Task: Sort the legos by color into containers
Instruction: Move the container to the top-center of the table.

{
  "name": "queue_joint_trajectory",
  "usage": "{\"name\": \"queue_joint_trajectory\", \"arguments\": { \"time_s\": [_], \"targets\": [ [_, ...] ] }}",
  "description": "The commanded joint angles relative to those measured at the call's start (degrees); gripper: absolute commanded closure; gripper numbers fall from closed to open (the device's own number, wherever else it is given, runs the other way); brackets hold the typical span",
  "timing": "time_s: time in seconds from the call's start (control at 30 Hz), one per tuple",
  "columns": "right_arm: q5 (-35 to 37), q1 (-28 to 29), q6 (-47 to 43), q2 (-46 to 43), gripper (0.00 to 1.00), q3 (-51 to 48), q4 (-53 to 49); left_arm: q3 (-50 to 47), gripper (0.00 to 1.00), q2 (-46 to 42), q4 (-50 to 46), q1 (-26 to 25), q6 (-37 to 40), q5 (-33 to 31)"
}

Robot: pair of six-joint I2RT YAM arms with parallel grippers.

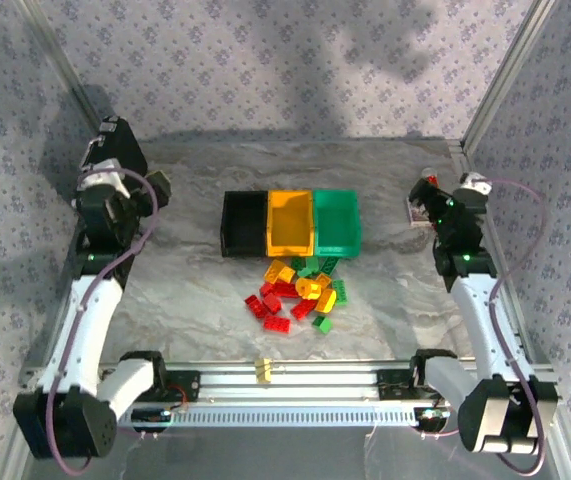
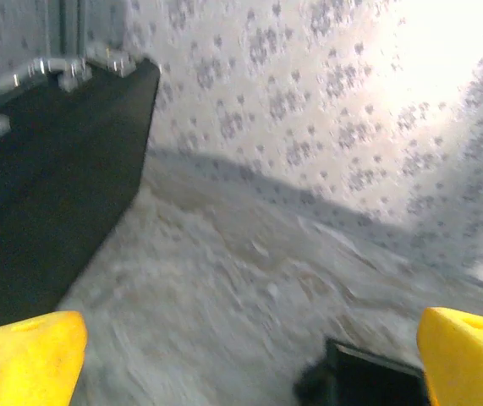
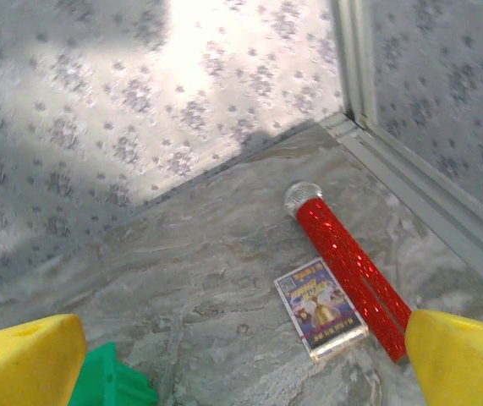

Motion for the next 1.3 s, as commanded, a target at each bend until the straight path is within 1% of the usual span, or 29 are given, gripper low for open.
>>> {"name": "queue_joint_trajectory", "arguments": {
  "time_s": [0.0, 0.03, 0.07, 0.1, 0.17, 0.23, 0.3, 0.4, 0.43, 0.53, 0.6, 0.7, 0.83, 0.9, 1.03, 1.17, 1.27],
  "targets": [
    [-6.1, 2.9, 4.9, 3.4, 0.01, -0.9, -16.9, -2.1, 0.01, 1.3, -17.9, -8.3, -6.3, 2.7],
    [-6.2, 4.1, 3.9, 4.0, 0.01, -0.4, -18.2, -1.6, 0.01, 2.1, -20.1, -11.5, -5.5, 0.3],
    [-7.9, 5.4, 2.3, 4.5, 0.01, -0.2, -19.1, -1.2, 0.01, 3.1, -22.3, -15.8, -4.7, -2.2],
    [-9.1, 6.6, 1.2, 5.0, 0.01, 0.2, -20.3, -1.2, 0.01, 4.0, -23.5, -19.5, -4.3, -3.4],
    [-7.8, 9.6, -0.2, 4.8, 0.01, 0.4, -23.4, -3.0, 0.01, 4.6, -23.9, -25.0, -5.4, -5.1],
    [-6.1, 12.5, -0.7, 3.9, 0.01, 0.1, -25.7, -5.2, 0.02, 3.5, -24.6, -28.5, -8.9, -6.7],
    [-6.6, 14.0, -0.9, 2.8, 0.06, 0.1, -28.1, -7.8, 0.04, 1.3, -23.9, -30.9, -10.1, -7.3],
    [-8.1, 16.2, -1.4, 0.9, 0.13, -0.6, -29.5, -9.6, 0.11, -0.9, -24.1, -31.1, -10.6, -7.5],
    [-8.1, 17.1, -1.4, 0.4, 0.14, -0.9, -29.7, -9.6, 0.11, -0.7, -24.3, -31.1, -10.5, -7.5],
    [-8.6, 20.0, -2.0, -0.7, 0.2, -2.4, -27.4, -8.7, 0.16, 0.8, -24.0, -30.9, -9.1, -7.4],
    [-8.6, 20.6, -2.3, 0.4, 0.26, -3.0, -26.0, -8.4, 0.2, 3.1, -21.7, -29.7, -8.1, -5.9],
    [-9.0, 20.4, -3.3, 4.1, 0.3, -2.2, -24.6, -6.5, 0.24, 8.0, -19.0, -26.8, -7.0, -2.6],
    [-9.9, 20.4, -5.0, 10.2, 0.36, 0.5, -23.1, -2.1, 0.31, 15.0, -17.5, -23.6, -5.1, -2.8],
    [-10.1, 20.1, -5.5, 13.2, 0.41, 1.7, -22.5, 0.3, 0.34, 18.5, -16.5, -21.9, -4.4, -1.0],
    [-10.8, 19.1, -6.8, 17.8, 0.42, 3.2, -19.6, 4.7, 0.38, 24.6, -15.1, -21.2, -2.4, -0.1],
    [-13.5, 17.3, -8.6, 24.3, 0.45, 6.5, -18.4, 10.3, 0.48, 31.8, -15.9, -20.5, -0.3, 1.0],
    [-14.7, 16.8, -9.5, 28.8, 0.46, 9.3, -17.5, 13.4, 0.5, 35.8, -15.8, -20.0, 0.6, 0.9]
  ]
}}
